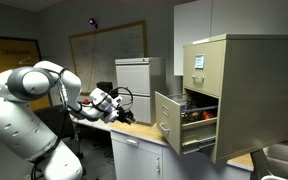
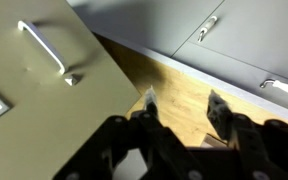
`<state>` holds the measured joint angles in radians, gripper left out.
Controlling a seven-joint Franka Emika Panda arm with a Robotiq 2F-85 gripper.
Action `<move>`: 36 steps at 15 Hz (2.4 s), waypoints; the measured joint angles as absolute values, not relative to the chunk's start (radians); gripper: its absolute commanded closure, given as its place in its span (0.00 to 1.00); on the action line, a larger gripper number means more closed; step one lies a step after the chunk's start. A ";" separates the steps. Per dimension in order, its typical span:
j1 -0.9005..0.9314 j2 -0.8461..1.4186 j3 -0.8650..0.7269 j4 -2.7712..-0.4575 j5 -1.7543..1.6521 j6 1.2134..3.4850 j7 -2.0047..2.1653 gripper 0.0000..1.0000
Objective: Close the bottom drawer of the beige file cabinet
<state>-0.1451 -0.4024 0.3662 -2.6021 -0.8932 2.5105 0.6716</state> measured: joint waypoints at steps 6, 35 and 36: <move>-0.119 -0.392 0.340 -2.574 -1.274 2.333 0.730 1.00; -0.132 0.301 -0.021 -1.851 -2.551 2.287 1.289 1.00; -0.139 0.309 -0.024 -1.833 -2.566 2.271 1.289 1.00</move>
